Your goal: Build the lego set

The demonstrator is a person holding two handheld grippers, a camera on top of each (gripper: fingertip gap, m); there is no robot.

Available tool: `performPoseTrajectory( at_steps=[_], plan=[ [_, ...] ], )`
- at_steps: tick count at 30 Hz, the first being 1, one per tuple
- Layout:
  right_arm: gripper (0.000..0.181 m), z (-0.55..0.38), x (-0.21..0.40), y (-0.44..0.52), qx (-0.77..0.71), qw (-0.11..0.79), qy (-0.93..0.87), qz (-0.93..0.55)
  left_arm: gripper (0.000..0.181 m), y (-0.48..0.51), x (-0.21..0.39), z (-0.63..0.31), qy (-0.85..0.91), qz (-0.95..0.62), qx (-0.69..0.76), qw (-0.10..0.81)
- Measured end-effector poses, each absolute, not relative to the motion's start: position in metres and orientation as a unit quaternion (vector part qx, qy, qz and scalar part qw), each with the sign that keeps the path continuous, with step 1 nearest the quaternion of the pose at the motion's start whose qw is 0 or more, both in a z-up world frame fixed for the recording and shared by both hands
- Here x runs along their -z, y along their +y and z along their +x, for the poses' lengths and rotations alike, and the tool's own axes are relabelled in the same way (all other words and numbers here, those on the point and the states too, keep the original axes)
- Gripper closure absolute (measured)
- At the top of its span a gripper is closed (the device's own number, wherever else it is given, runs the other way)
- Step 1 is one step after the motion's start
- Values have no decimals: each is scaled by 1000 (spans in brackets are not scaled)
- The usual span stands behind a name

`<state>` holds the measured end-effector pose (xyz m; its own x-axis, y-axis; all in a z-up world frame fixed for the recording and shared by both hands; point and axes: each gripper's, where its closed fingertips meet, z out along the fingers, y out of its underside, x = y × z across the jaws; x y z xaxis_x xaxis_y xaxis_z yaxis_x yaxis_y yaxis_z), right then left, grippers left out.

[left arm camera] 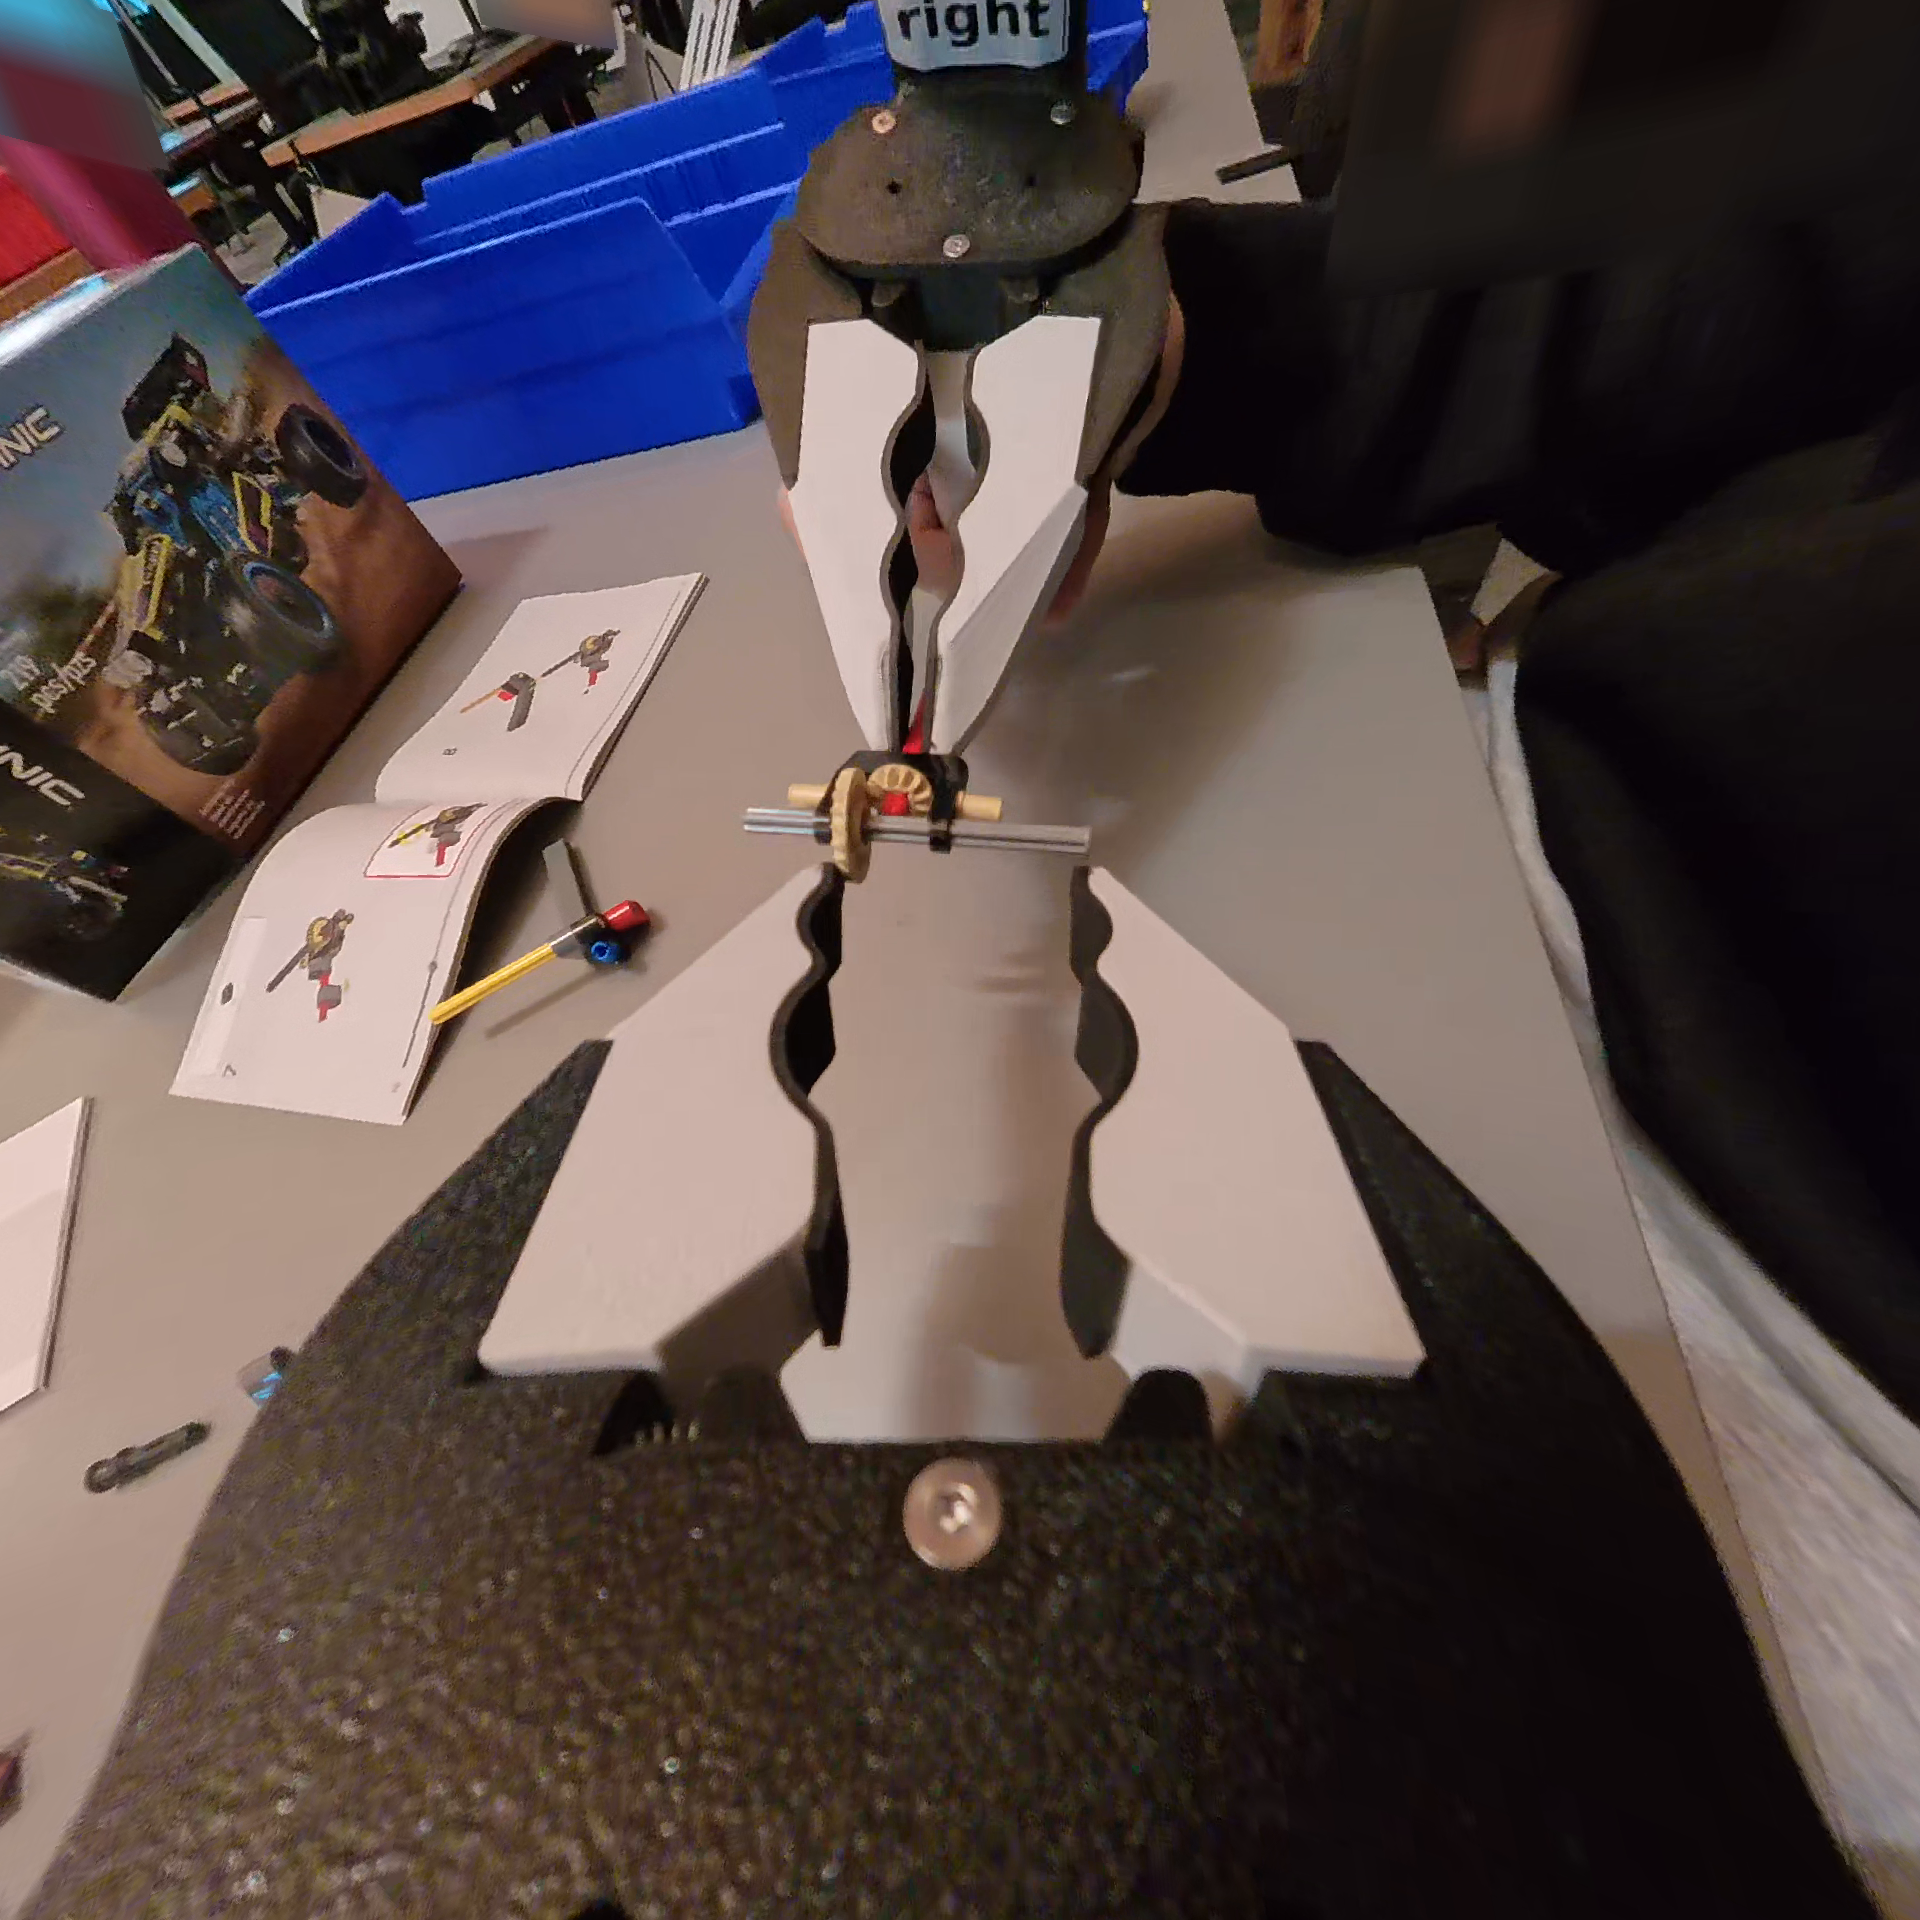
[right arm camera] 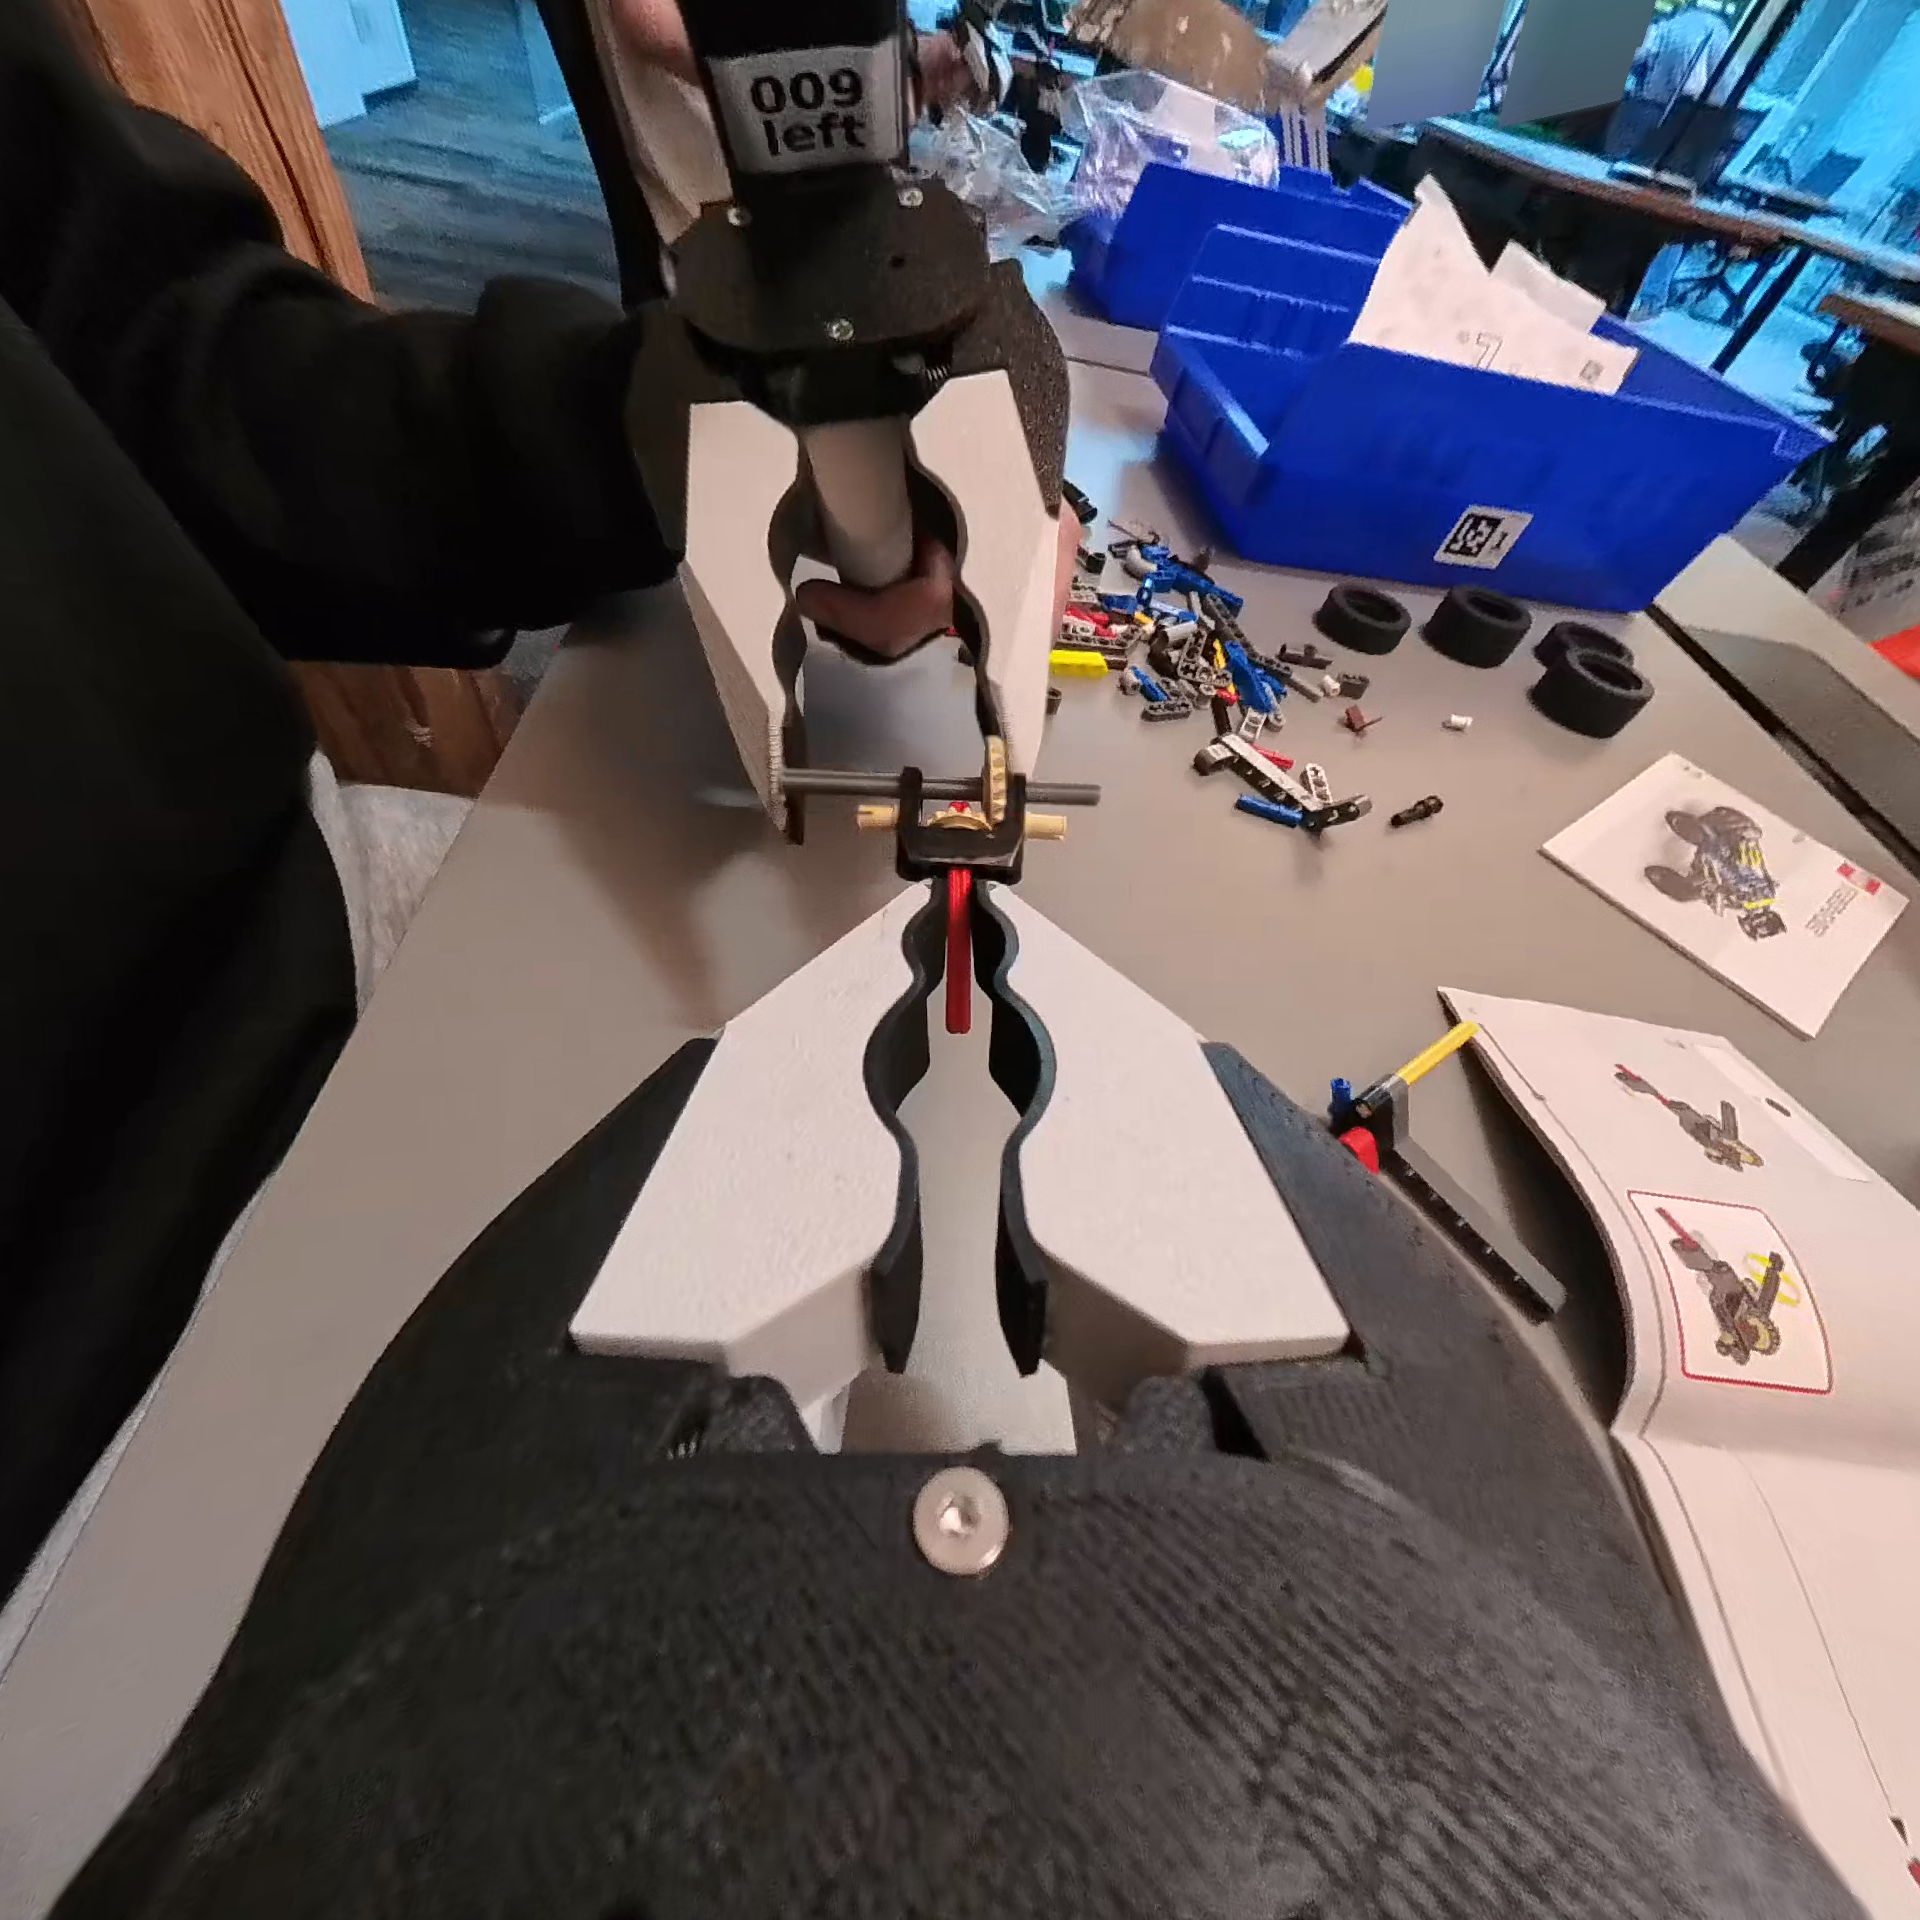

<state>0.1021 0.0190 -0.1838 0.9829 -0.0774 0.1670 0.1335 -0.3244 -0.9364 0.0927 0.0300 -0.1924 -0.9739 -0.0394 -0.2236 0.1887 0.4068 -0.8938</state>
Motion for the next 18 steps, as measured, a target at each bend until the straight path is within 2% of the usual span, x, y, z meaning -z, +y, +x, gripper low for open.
performPoseTrajectory(
  at_steps=[7, 10, 12, 18],
  plan=[
    [179, 99, 182, 19, 104, 575, -35, -811, 141, 25, 193, 92, 833, 50, 540, 111],
    [179, 99, 184, 17, 91, 577, -32, -811, 136, 27, 192, 95, 832, 48, 538, 124],
    [179, 95, 184, 16, 79, 583, -37, -808, 130, 27, 190, 90, 829, 53, 546, 107],
    [179, 90, 185, 17, 75, 581, -53, -809, 132, 23, 190, 80, 826, 65, 554, 80]
  ],
)
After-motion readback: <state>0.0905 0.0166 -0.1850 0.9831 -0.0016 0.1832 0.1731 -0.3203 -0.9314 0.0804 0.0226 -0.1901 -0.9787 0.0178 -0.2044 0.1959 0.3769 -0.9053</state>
